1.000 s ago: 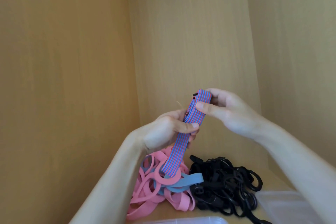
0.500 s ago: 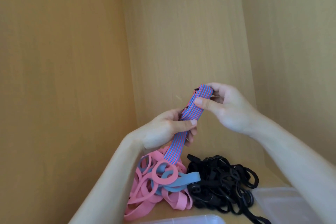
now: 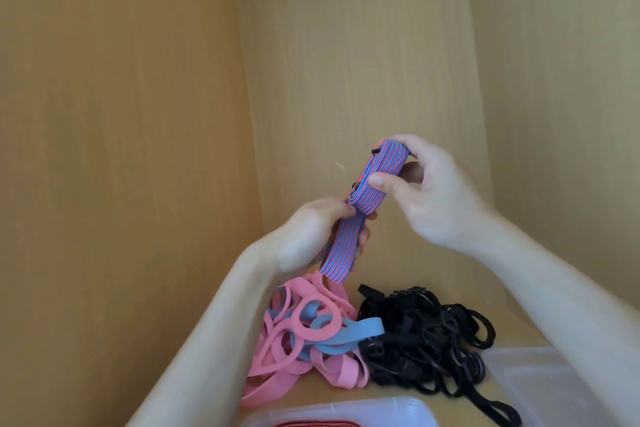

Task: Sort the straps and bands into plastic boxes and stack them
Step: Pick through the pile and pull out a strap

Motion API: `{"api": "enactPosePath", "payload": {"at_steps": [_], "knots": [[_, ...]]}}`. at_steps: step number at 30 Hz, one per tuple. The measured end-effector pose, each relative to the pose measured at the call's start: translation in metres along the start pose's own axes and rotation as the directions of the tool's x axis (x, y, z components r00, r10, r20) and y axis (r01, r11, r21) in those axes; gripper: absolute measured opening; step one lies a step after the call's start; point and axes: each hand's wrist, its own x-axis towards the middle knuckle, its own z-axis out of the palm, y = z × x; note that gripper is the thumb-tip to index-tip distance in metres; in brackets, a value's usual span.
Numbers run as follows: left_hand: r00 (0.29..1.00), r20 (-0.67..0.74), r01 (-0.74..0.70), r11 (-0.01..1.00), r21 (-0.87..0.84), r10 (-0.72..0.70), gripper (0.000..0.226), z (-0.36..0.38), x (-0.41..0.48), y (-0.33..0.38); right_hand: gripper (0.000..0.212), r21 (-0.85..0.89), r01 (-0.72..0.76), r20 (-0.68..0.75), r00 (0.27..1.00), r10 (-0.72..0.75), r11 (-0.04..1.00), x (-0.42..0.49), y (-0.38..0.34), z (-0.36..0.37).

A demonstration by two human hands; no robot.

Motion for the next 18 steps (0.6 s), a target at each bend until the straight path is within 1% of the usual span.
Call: {"api": "enactPosePath", "payload": {"at_steps": [2,7,10,14,18], "knots": [[0.999,-0.019,-0.039,0.999,0.032,0.040,0.032,-0.001,-0.003,-0.001,0.028,-0.017,0.021,-0.005,1.000,-0.021,1.000,0.000,-0.002,-0.002],[0.986,-0.059,-0.147,0.985,0.092,0.153,0.028,-0.003,-0.011,-0.001,0.032,-0.038,0.086,-0.008,0.996,-0.086,0.996,0.000,-0.007,-0.003],[0.981,-0.068,-0.171,0.979,0.109,0.179,0.026,-0.004,-0.014,0.001,0.036,-0.061,0.137,-0.020,0.990,-0.138,0.989,0.000,-0.006,-0.002],[0.975,-0.098,-0.180,0.969,0.172,0.199,0.020,-0.006,-0.017,0.003,0.040,-0.132,0.223,-0.028,0.973,-0.229,0.966,-0.001,-0.001,0.003],[0.981,-0.060,-0.178,0.980,0.088,0.184,0.024,-0.007,-0.015,0.004,0.042,-0.220,0.325,-0.018,0.941,-0.337,0.920,-0.003,0.002,0.005]]}}
